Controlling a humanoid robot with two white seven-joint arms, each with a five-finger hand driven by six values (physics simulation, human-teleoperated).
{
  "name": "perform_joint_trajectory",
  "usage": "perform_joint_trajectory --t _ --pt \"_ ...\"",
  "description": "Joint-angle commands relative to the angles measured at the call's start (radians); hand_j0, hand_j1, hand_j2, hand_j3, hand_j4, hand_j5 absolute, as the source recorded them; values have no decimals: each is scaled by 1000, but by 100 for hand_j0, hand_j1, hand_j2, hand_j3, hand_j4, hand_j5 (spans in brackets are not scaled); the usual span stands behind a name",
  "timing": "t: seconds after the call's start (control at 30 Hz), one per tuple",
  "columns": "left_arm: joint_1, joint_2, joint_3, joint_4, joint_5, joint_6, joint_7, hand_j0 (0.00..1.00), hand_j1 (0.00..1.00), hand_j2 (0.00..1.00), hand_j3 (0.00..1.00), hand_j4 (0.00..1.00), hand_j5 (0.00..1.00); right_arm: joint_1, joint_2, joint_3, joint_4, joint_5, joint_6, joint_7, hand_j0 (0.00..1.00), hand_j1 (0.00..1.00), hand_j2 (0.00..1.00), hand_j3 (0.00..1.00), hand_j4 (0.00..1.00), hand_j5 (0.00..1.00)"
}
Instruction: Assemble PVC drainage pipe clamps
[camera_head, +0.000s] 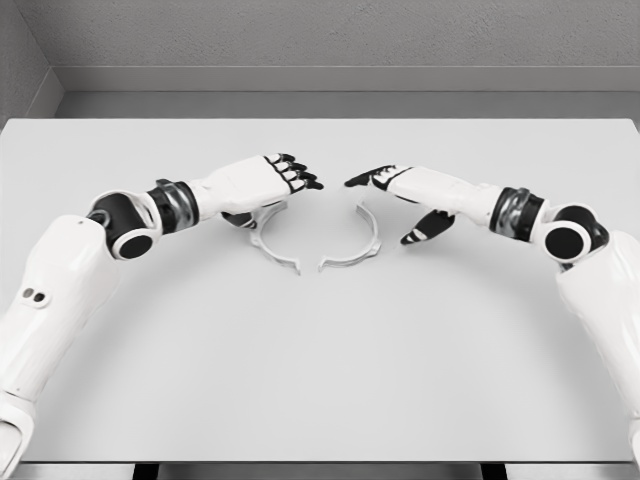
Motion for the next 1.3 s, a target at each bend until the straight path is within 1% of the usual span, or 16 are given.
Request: perform_joint_trajectory --t 0.0,0.1,0.17,0.37,0.43,0.53,0.63,0.7,0.73,0.77,0.8,0.83,0.93,1.0,1.1,1.27 --pt "0 -18 -1 -2 7 2 1 100 100 100 100 100 100 0 -4 -8 3 -8 3 0 100 100 100 100 100 100" --pt "0 -19 1 -2 7 2 1 100 100 100 100 100 100 -11 -6 -9 53 -8 3 0 100 100 100 100 100 100" --pt "-2 -26 -1 -4 7 2 -1 100 100 100 100 100 100 -11 -16 -9 67 -8 3 0 100 100 100 100 100 100" --pt "-9 -32 -1 -4 7 2 -1 100 100 100 100 100 100 -11 -16 -9 72 -7 3 0 100 100 100 100 100 100" --pt "-8 -33 -1 -4 7 2 -1 100 100 100 100 100 100 -12 -13 -37 93 -5 3 0 100 100 100 100 100 100" --pt "-8 -44 -1 -4 7 2 -1 100 100 100 100 100 100 -20 -6 -40 99 -5 3 0 100 100 100 100 100 100" --pt "-32 -27 12 1 -3 2 -1 100 100 100 100 100 100 -28 -4 -40 101 -5 3 0 100 100 100 100 100 100" --pt "-51 51 18 4 -3 2 -1 100 100 100 100 100 100 -37 0 -37 103 -5 3 0 100 100 100 100 100 100" --pt "-61 83 19 4 -1 2 -1 100 100 100 100 100 100 -46 16 -35 119 -5 3 0 100 100 100 100 100 100" --pt "-61 134 47 4 1 2 1 100 100 100 100 100 100 -66 39 -31 165 -2 3 0 100 100 100 100 100 100" --pt "-58 157 68 4 4 2 1 100 100 100 100 100 100 -80 56 -31 195 3 3 0 100 100 100 100 100 100" --pt "-58 181 73 2 10 2 1 100 100 100 100 100 100 -87 73 -31 218 4 3 0 100 100 100 100 100 100" --pt "-38 238 114 -5 42 2 1 100 100 100 100 100 100 -103 102 -31 251 6 3 0 100 100 100 100 100 100" --pt "-28 254 130 -8 79 2 1 100 100 100 100 100 100 -112 112 -31 270 21 3 0 100 100 100 100 100 100" --pt "-17 255 142 -22 88 2 1 100 100 100 100 100 100 -114 120 -29 273 21 3 0 100 100 100 100 100 100" --pt "-14 260 159 -24 102 2 1 100 100 100 100 100 100 -120 134 -8 277 22 3 0 100 100 100 100 100 100"
